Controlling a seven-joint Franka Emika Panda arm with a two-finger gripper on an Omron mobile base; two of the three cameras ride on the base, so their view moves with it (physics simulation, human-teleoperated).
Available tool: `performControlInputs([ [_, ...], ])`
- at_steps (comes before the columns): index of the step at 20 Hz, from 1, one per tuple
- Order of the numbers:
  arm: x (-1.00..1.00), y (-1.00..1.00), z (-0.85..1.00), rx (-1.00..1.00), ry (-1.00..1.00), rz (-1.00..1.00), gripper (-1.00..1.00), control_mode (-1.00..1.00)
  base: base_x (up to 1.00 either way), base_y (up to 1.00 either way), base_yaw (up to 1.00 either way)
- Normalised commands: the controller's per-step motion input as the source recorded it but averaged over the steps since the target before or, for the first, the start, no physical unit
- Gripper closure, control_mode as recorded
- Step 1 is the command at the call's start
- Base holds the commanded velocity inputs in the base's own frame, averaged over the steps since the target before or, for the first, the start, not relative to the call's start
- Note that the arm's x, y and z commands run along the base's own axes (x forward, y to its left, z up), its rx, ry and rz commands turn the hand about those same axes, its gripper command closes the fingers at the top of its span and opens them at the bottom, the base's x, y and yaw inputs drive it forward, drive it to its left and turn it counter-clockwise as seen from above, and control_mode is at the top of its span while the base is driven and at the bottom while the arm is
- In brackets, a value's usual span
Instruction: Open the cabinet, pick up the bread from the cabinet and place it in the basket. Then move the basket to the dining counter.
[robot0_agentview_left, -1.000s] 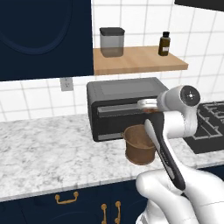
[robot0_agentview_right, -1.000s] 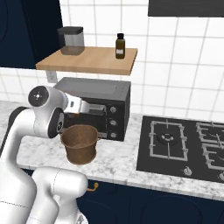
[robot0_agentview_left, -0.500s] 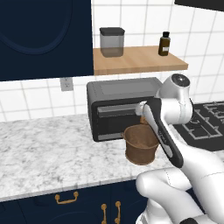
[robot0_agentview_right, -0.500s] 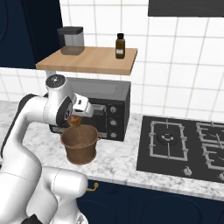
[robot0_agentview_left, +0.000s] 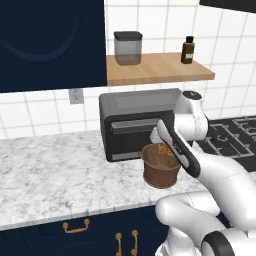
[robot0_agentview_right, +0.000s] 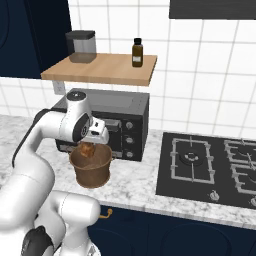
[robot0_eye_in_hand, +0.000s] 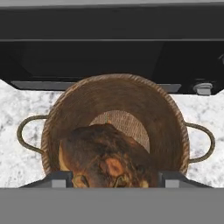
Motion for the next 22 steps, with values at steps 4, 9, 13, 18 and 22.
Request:
performControlInputs([
  [4, 0.25, 0.01, -0.64, 0.0, 0.24, 0.05, 1.0, -1.0, 0.0, 0.0, 0.0],
  [9, 0.21, 0.0, -0.49, 0.0, 0.17, 0.02, 1.0, -1.0, 0.0, 0.0, 0.0],
  [13, 0.23, 0.0, -0.27, 0.0, 0.0, 0.0, 1.0, -1.0, 0.0, 0.0, 0.0],
  [18, 0.35, 0.0, -0.23, 0.0, -0.01, 0.0, 1.0, -1.0, 0.0, 0.0, 0.0],
  [22, 0.52, 0.0, -0.22, 0.0, 0.0, 0.0, 1.0, -1.0, 0.0, 0.0, 0.0],
])
